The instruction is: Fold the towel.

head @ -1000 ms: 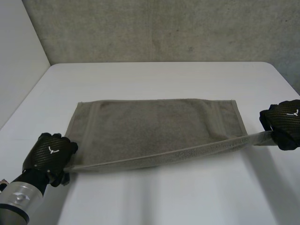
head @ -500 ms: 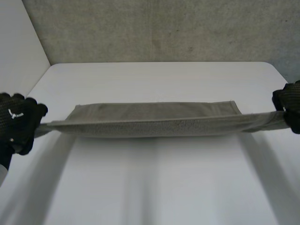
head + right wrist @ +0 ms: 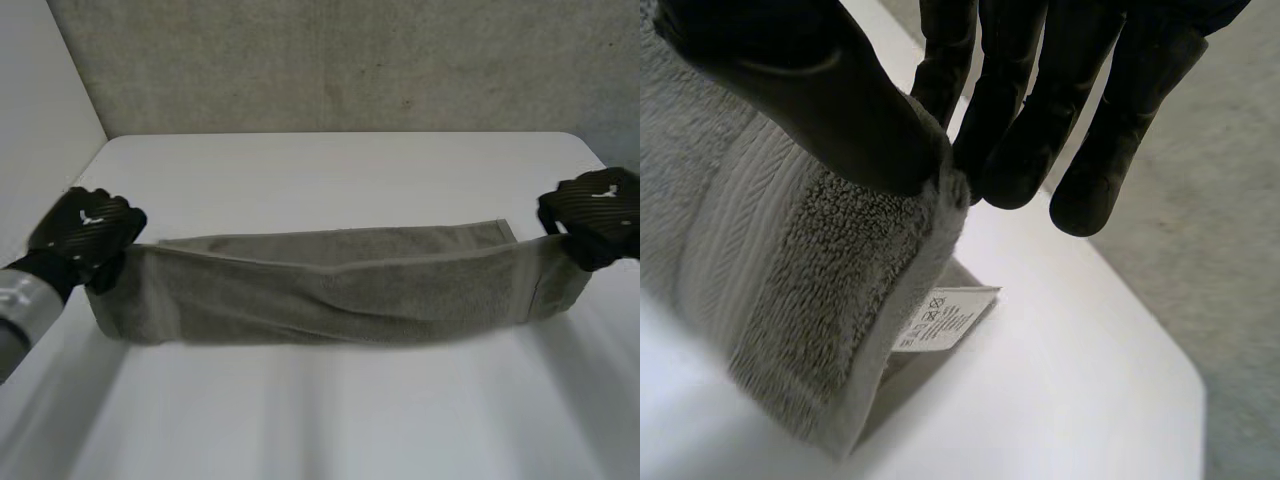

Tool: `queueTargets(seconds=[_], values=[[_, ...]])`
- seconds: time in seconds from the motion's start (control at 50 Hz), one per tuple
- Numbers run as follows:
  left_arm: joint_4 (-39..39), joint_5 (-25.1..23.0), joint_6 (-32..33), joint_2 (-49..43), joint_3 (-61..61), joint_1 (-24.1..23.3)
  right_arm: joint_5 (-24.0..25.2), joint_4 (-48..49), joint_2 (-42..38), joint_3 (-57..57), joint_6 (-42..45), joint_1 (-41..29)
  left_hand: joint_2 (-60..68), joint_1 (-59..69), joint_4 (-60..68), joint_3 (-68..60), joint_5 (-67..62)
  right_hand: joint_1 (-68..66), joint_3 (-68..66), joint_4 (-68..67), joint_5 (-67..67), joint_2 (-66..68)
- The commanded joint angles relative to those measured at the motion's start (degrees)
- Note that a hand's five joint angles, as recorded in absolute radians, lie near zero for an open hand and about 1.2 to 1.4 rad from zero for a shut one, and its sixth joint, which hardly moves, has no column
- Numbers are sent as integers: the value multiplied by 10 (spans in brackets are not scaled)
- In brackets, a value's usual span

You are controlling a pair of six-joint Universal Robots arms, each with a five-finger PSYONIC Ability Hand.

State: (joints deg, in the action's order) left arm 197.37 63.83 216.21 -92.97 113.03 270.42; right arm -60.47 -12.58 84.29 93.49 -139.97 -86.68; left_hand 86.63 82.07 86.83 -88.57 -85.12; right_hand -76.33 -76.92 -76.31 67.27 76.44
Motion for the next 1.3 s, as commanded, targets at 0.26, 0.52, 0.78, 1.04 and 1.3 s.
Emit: queueTargets(seconds=[0.26, 0.52, 0.78, 1.04, 1.3], values=[[4, 87, 1, -319, -278, -85, -140, 103, -320, -255, -18, -93, -66, -21, -68, 86, 151, -37, -31, -37, 27, 36], [5, 133, 1, -416, -407, -115, -175, 135, -414, -348, -19, -117, -66, -21, -68, 86, 151, -37, -31, -37, 27, 36], [5, 147, 1, -423, -421, -123, -192, 145, -442, -375, -27, -120, -366, -320, -368, 385, 451, 288, 294, 288, -297, -289], [-16, 270, -7, -318, -340, -129, -221, 142, -334, -281, -62, -120, -761, -715, -763, 780, 846, 663, 669, 663, -673, -664], [61, 235, -124, -135, -116, -135, -215, 146, -176, -43, -64, -113, -759, -713, -761, 778, 844, 663, 669, 663, -673, -664]])
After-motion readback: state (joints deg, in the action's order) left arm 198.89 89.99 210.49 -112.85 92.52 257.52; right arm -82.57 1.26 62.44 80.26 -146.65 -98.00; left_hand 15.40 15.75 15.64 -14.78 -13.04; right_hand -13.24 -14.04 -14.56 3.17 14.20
